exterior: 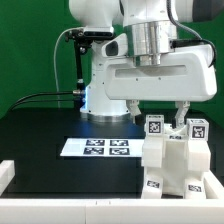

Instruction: Assemble chair

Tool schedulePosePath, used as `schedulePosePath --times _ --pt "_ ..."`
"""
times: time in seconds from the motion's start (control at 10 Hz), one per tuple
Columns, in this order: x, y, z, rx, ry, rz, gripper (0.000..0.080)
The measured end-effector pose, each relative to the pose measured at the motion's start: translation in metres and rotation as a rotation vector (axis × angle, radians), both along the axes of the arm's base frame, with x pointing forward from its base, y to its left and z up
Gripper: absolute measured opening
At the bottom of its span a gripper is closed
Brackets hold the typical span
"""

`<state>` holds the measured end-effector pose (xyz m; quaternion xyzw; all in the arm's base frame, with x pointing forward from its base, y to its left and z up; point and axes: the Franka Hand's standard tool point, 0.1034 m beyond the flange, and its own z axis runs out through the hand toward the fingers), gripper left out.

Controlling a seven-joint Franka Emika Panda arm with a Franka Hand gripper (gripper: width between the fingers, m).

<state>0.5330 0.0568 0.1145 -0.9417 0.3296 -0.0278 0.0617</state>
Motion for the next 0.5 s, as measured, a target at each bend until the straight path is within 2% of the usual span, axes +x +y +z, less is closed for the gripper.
schedulePosePath --times 0.1,0.2,0.3,0.4,0.5 --pt "0.0012 -0.0061 -0.0001 -0.043 -0.022 0.242 0.0649" --pt "0.0041 -0.0075 0.0013 -0.072 -0.043 0.359 0.0649" --pt "0.0040 -0.0072 0.0011 -0.069 -0.042 0.335 0.0649" --pt "0.0040 -0.0073 0.0011 -0.068 -0.041 0.324 0.0524" --pt "0.0040 -0.0072 0.0010 -0.066 -0.040 0.306 0.0524"
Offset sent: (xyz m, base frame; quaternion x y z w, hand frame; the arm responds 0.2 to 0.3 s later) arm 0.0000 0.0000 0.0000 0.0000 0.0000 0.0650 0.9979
